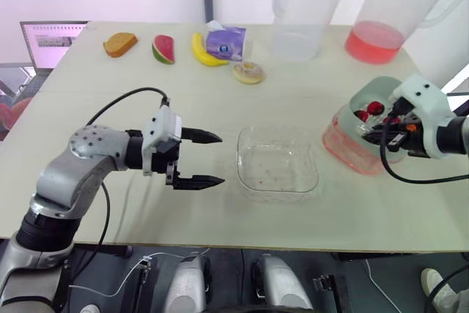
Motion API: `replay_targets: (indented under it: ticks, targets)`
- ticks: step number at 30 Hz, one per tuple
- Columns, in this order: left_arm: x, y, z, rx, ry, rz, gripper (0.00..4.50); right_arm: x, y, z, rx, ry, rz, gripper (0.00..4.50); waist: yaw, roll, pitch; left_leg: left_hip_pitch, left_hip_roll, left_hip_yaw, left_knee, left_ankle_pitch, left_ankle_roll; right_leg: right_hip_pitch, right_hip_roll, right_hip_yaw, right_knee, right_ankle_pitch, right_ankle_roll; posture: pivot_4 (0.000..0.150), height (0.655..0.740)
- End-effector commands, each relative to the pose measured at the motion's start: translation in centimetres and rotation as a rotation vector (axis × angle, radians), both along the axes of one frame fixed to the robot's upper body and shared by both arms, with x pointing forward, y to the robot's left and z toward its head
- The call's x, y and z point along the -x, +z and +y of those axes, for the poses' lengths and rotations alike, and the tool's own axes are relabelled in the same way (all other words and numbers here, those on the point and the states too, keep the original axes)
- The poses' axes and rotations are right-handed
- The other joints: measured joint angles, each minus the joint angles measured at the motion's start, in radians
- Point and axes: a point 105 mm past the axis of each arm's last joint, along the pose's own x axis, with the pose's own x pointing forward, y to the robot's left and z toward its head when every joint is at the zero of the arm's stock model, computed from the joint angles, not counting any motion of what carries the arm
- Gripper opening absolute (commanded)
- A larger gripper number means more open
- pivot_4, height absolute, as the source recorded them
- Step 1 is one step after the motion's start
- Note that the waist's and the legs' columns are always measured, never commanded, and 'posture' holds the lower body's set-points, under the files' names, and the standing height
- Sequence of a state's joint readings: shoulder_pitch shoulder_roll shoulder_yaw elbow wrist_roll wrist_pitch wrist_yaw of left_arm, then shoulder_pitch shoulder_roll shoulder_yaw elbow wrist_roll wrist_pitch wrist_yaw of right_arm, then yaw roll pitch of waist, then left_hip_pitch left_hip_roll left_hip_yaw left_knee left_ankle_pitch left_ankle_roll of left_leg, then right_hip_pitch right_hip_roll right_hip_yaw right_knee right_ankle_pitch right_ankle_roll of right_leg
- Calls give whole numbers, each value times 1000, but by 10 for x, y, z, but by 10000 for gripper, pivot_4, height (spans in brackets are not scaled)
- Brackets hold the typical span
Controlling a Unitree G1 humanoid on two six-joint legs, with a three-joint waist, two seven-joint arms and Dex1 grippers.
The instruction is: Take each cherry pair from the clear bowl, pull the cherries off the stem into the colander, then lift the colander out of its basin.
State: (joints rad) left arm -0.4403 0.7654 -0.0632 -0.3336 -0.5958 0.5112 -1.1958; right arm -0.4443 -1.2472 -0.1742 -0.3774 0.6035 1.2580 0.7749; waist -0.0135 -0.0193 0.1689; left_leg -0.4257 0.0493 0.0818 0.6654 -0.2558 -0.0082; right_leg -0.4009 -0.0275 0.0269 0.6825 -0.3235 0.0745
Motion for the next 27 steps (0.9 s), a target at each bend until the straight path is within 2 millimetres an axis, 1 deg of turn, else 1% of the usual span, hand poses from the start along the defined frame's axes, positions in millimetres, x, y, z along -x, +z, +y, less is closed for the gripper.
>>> replay_targets:
  ticks: [1, 10, 13, 14, 18, 21, 22, 25, 27]
  targets:
    - [1, 8, -2, 1, -14, -45, 45000, -1, 19, -2, 25, -3, -80, 1818, 0, 0, 0, 0, 0, 0, 0, 0, 0, 0, 0, 0, 0, 0, 0, 1500, 7400]
    - [1, 9, -2, -3, -11, -47, 45000, -1, 18, -1, 32, 6, -84, 1818, 0, 0, 0, 0, 0, 0, 0, 0, 0, 0, 0, 0, 0, 0, 0, 1500, 7400]
    - [1, 7, -2, -6, -6, -34, 45000, -4, 25, 1, 35, 13, -120, 1818, 0, 0, 0, 0, 0, 0, 0, 0, 0, 0, 0, 0, 0, 0, 0, 1500, 7400]
    - [0, 6, -2, -7, 6, -29, 45000, -6, 31, 4, 29, 32, -144, 1818, 0, 0, 0, 0, 0, 0, 0, 0, 0, 0, 0, 0, 0, 0, 0, 1500, 7400]
    - [-15, 8, 0, 48, 162, -31, 45000, -12, 53, 20, 36, 120, -218, 1818, -4, 1, 0, 0, 0, 0, 0, 0, 0, -1, 0, 0, 0, 0, 0, 1500, 7400]
    - [-21, 9, 2, 79, 255, -25, 45000, -18, 63, 28, 40, 165, -242, 1818, -4, 1, 0, 0, 0, 0, 0, 0, 0, -1, 0, 1, 1, 0, 0, 1500, 7400]
    - [-23, 7, 4, 92, 303, -23, 45000, -24, 66, 35, 34, 193, -254, 1818, -5, 1, 0, 0, 0, 0, 0, 0, 0, -1, 0, 1, 1, 0, 0, 1500, 7400]
    - [-22, 5, 7, 127, 398, -3, 45000, -42, 69, 55, 25, 268, -268, 1818, -10, 1, 0, 0, 0, 2, 0, 0, 0, -2, 0, 2, 1, 0, 0, 1500, 7400]
    - [-20, 5, 8, 140, 436, -1, 45000, -55, 62, 70, 14, 326, -249, 1818, -10, 1, 0, 0, 0, 2, 0, 0, 0, -2, 0, 2, 2, 0, 0, 1500, 7400]
